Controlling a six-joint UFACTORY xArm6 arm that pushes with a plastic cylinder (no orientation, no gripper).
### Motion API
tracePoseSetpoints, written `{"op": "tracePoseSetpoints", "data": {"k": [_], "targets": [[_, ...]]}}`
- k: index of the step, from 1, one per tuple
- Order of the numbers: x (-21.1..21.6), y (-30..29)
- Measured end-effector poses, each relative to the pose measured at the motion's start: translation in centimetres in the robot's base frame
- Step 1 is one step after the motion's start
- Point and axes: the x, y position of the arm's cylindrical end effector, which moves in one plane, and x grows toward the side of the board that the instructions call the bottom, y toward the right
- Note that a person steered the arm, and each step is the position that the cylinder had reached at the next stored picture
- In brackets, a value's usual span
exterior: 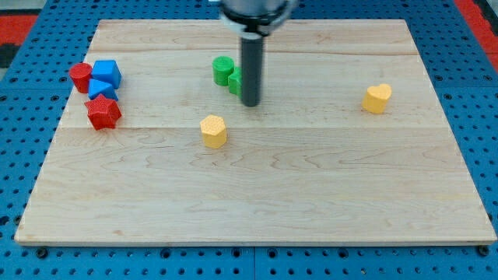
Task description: Place a green star in between the yellow blocks
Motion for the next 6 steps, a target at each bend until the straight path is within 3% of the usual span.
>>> {"op": "tracePoseSetpoints", "data": {"k": [1,3,6], "targets": [[-1.0,-4.8],[-7.5,-4.9],[1.9,6.7]]}}
